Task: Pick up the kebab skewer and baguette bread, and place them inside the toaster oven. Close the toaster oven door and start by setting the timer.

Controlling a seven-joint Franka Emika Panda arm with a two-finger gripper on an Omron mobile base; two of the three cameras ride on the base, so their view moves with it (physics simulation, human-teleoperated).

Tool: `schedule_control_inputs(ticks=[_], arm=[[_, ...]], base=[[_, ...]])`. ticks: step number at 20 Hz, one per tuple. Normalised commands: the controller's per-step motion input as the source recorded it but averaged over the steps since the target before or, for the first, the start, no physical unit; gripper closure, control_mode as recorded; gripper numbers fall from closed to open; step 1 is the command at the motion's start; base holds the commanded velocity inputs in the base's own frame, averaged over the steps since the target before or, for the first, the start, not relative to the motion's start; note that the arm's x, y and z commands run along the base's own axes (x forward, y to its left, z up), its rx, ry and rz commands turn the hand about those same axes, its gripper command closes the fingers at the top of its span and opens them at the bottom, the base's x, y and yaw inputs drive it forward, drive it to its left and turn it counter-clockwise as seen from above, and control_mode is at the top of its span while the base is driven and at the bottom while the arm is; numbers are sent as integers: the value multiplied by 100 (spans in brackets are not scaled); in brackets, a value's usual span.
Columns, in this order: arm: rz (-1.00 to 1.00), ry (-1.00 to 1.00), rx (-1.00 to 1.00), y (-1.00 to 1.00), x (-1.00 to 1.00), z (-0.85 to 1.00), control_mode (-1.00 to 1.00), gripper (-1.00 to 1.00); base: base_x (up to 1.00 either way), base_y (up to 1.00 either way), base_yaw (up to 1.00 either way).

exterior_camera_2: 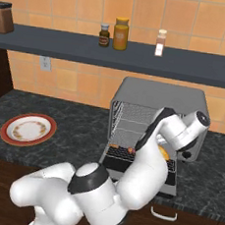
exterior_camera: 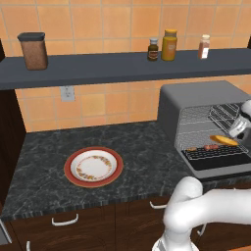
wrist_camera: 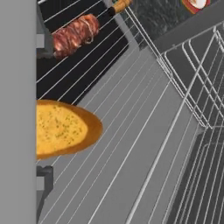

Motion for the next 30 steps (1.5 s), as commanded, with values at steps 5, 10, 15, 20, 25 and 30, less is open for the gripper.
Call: schedule_control_inputs(ticks=[5,10,15,20,25,30], arm=[[-26,6,0,17,-59,42,-100,-100],[-49,26,0,16,-72,1,-100,-100],[-46,28,0,19,-70,-9,-100,-100],[-29,18,-2,2,-59,-42,-100,-100],[-13,8,-2,20,-6,-60,-100,-100],[0,0,-2,41,2,-46,-100,-100]], base=[[0,0,0],[0,0,0],[0,0,0],[0,0,0],[0,0,0],[0,0,0]])
